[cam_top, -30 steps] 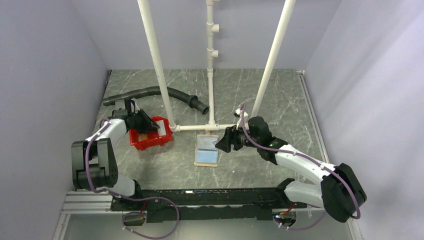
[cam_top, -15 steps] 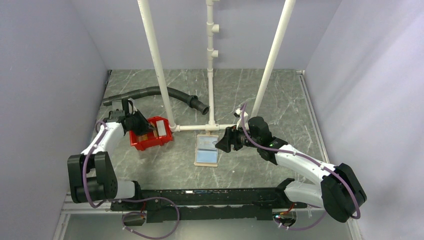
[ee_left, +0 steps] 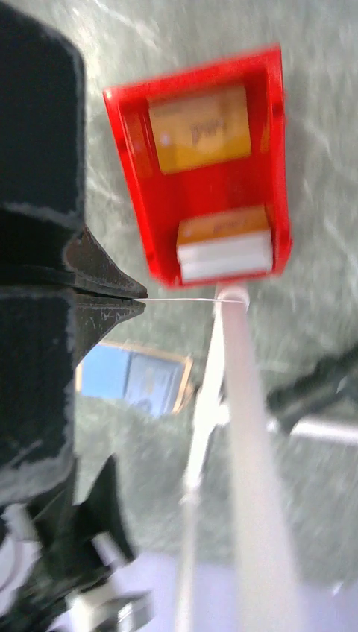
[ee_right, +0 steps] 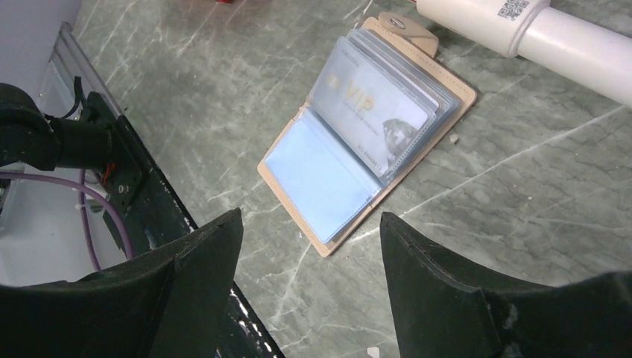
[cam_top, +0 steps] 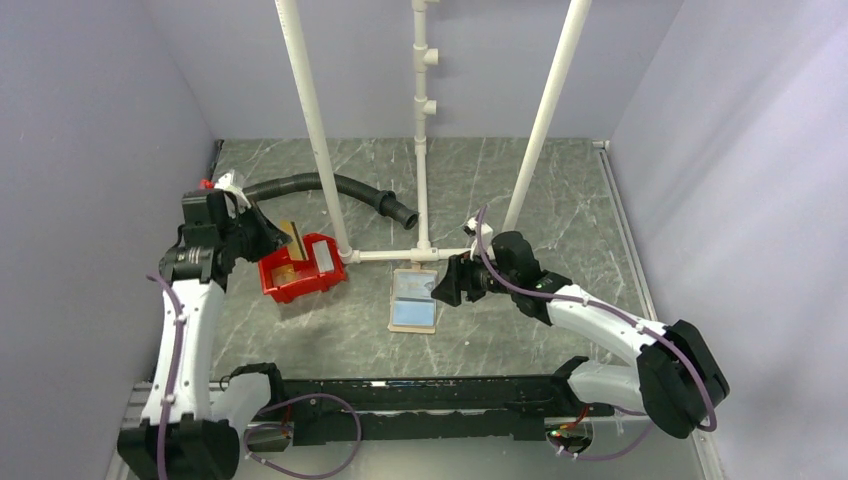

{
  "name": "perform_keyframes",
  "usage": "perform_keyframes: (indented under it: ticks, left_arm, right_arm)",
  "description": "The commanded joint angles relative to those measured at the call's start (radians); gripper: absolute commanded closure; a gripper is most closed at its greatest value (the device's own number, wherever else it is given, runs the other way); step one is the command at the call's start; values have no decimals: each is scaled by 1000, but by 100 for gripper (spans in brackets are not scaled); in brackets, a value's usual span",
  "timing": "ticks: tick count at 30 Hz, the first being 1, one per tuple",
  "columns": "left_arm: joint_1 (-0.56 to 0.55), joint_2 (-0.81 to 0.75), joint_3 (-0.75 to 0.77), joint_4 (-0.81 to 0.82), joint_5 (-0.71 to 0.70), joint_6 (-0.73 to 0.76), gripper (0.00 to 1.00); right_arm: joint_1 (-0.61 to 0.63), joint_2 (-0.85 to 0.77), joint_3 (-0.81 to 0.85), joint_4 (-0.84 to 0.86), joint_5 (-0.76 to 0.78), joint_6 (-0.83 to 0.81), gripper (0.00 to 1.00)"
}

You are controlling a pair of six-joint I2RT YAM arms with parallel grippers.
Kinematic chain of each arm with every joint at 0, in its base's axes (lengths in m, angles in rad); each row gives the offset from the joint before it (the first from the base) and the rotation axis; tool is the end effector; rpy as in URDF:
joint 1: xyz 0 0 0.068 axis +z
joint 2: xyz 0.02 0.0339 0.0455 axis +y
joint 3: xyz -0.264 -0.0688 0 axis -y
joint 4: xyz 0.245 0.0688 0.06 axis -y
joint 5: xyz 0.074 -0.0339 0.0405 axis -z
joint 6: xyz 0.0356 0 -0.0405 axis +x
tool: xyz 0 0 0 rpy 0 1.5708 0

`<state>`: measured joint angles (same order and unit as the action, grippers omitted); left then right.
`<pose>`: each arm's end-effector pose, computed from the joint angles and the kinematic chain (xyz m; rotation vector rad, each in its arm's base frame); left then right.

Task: Put the credit cards into the card holder
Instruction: Pick up the credit card from the storage box.

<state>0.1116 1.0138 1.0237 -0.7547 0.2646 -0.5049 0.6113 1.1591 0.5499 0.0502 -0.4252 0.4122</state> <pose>0.2043 0.0135 0.3266 -0.5782 2.2645 -0.5043 0.1880 0.1497 0.2080 -0.4901 2.2067 1.0313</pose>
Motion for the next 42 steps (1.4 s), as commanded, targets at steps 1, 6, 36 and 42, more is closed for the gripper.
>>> perform_keyframes:
  ticks: [1, 6, 36, 42]
  left_arm:
    - [-7, -58, -26, 42, 439, 105, 100]
    - [-214, -14, -83, 103, 646, 151, 100]
    - [-722, 348, -30, 210, 897, 367, 100]
    - [-727, 373, -6, 160, 890, 411, 100]
  right_arm:
    - [7, 18, 70, -10, -57, -25, 30]
    - [7, 52, 138, -59, -295, -59, 27]
    - [23, 93, 45, 193, -753, 210, 81]
    - [37, 79, 2, 290, -727, 294, 97]
